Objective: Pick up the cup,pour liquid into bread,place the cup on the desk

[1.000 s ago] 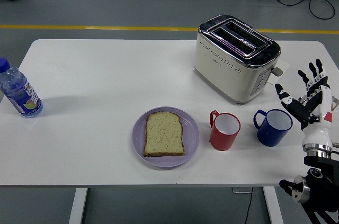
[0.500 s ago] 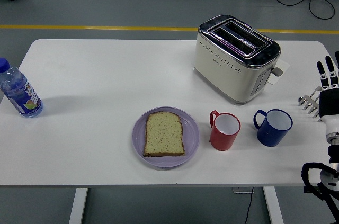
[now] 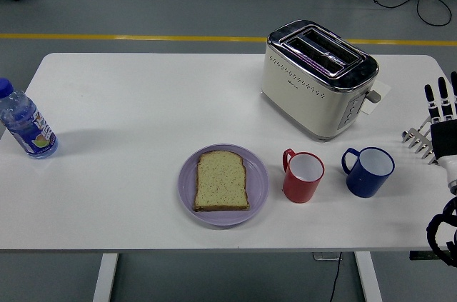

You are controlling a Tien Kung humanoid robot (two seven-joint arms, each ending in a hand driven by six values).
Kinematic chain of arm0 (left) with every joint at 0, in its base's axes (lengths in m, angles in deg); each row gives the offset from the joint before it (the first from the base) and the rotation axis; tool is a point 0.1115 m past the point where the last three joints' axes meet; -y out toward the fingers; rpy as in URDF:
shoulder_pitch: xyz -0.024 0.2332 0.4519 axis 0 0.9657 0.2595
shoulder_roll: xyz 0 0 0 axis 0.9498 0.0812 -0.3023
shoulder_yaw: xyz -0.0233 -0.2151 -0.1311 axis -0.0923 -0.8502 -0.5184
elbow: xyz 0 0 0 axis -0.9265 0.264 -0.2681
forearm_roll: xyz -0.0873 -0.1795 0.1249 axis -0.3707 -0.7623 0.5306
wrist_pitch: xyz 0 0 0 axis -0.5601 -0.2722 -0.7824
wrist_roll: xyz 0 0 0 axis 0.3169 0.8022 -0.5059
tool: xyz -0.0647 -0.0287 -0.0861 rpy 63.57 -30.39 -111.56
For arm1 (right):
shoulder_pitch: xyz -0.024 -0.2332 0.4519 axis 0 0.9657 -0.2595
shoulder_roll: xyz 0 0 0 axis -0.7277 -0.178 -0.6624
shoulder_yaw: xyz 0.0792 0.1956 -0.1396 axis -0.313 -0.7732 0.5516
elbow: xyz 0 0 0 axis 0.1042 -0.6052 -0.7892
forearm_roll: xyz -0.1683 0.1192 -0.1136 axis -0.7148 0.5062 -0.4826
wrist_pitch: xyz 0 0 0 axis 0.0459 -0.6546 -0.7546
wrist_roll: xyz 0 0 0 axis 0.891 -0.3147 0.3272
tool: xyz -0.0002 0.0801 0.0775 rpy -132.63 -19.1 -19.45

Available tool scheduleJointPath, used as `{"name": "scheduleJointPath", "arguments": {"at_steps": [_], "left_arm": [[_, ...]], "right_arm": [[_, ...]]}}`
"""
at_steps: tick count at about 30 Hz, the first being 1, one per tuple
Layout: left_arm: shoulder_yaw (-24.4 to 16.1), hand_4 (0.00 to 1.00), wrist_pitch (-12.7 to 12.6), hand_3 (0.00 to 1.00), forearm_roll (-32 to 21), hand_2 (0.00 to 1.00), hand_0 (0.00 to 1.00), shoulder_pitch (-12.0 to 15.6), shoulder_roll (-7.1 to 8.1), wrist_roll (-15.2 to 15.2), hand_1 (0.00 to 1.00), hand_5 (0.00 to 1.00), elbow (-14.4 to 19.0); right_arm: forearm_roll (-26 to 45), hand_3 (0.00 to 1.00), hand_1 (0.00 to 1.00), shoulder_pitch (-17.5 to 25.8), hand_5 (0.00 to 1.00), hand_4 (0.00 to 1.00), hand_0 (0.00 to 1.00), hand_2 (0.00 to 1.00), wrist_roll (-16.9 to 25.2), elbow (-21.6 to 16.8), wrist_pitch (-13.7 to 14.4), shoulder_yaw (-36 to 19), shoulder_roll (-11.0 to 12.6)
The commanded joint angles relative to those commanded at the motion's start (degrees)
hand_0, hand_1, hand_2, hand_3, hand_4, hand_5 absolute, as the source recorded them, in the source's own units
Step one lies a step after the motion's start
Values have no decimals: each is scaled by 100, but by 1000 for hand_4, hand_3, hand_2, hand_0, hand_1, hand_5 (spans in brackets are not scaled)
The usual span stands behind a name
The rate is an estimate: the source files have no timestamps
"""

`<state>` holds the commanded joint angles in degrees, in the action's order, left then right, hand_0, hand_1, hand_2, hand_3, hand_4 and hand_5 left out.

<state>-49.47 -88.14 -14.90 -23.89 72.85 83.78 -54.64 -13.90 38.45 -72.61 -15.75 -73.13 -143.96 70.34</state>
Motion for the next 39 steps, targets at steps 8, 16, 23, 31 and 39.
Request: {"name": "scheduleJointPath", "arguments": {"at_steps": [8,16,23,31,39], "left_arm": [[25,320,0,546,-1,656,637,18,0,0,646,843,-4],[64,321,-1,547,-15,656,636,45,0,-1,646,844,-6],[97,321,-4,547,-23,656,636,61,0,-2,646,844,-10],[116,321,-1,546,-24,656,637,70,0,-6,646,842,-12],[70,320,2,548,-3,656,637,46,0,-8,646,841,-8]], "right_arm": [[91,640,630,28,311,637,719,665,-457,115,302,-129,2],[230,638,621,68,313,635,702,663,-390,136,475,-108,-6],[278,636,611,83,293,628,690,663,-397,147,459,-77,-11],[396,635,610,97,291,626,692,661,-356,185,502,-107,-28],[433,635,612,81,289,625,696,663,-318,201,552,-120,-37]]}}
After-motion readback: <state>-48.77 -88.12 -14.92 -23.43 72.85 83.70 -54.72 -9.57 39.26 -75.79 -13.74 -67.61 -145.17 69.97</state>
